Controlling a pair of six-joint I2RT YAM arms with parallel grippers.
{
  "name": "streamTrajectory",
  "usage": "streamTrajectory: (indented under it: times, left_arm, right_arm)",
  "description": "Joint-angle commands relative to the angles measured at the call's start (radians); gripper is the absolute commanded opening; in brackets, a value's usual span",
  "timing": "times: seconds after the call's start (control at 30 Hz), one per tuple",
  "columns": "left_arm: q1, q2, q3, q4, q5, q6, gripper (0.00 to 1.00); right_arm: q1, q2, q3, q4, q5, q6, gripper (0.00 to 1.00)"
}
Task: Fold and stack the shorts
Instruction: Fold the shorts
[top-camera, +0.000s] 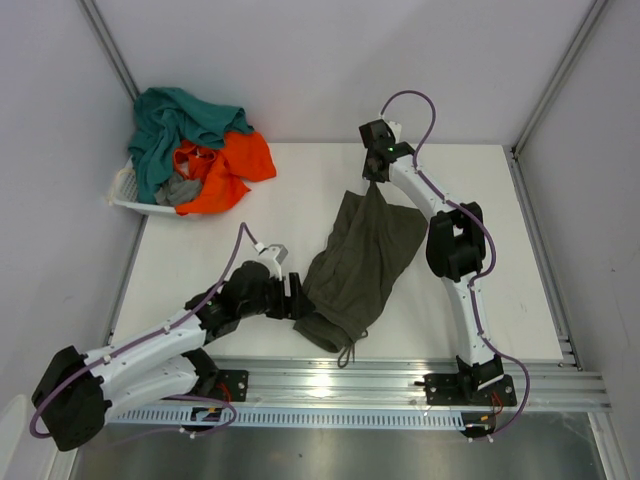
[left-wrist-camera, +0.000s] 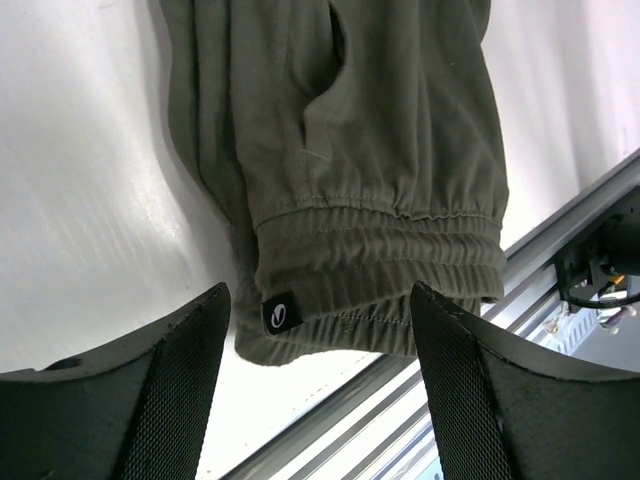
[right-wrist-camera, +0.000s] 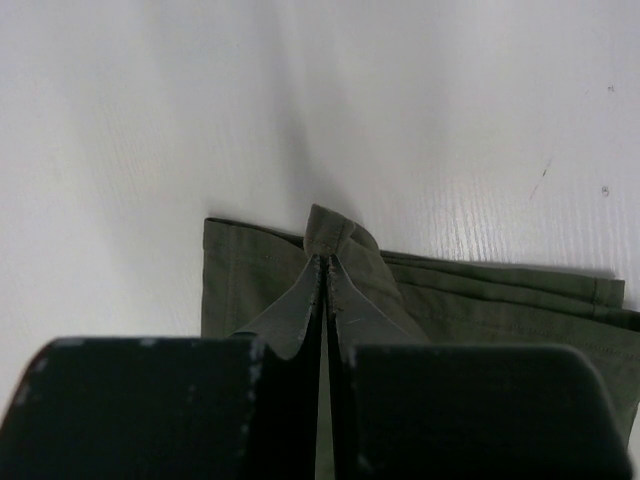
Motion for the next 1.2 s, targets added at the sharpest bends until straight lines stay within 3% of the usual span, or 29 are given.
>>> streamTrajectory:
  times: [0.0,0.17,0.3,0.5,0.57,0.6,0.77,0.97,1.17]
  left_arm:
    - [0.013,0.008,0.006,0.051,0.052,-0.015,0.75]
    - [0.013,0.128,0.024,0.093,0.088,-0.006,0.74]
    - [0.013,0.156,0.000,0.123,0.095,-0.008,0.62]
    - [0.013,0.088,-0.043,0.119,0.082,-0.004,0.33]
    - [0.013,0.085,-0.035,0.111,0.081,0.005,0.15]
    - [0.013,0.084,-0.029,0.108,0.082,0.009,0.01]
    - [0.011,0.032,-0.022,0.067,0.073,0.009,0.00]
    - [0.010,-0.151,-0.031,-0.040,0.053,-0.020,0.00]
    - [-0.012,-0.258,-0.127,-0.028,0.058,-0.063,0.00]
  right_arm:
    - [-0.004,-0.007,0.029,0.009,0.013,-0.015,0.00]
    - [-0.004,-0.007,0.028,0.015,0.008,-0.014,0.00]
    - [-0.004,-0.007,0.026,0.015,0.012,-0.018,0.00]
    - [-0.010,0.005,0.028,0.014,0.002,-0.021,0.00]
    - [-0.009,0.015,0.031,0.014,-0.001,-0.021,0.00]
    - [-0.009,0.018,0.031,0.012,-0.001,-0.021,0.00]
    - [-0.010,0.021,0.038,0.015,-0.011,-0.021,0.00]
    - [-0.018,0.010,0.055,0.020,-0.030,-0.032,0.00]
    - [-0.012,0.004,0.067,0.040,-0.044,-0.040,0.00]
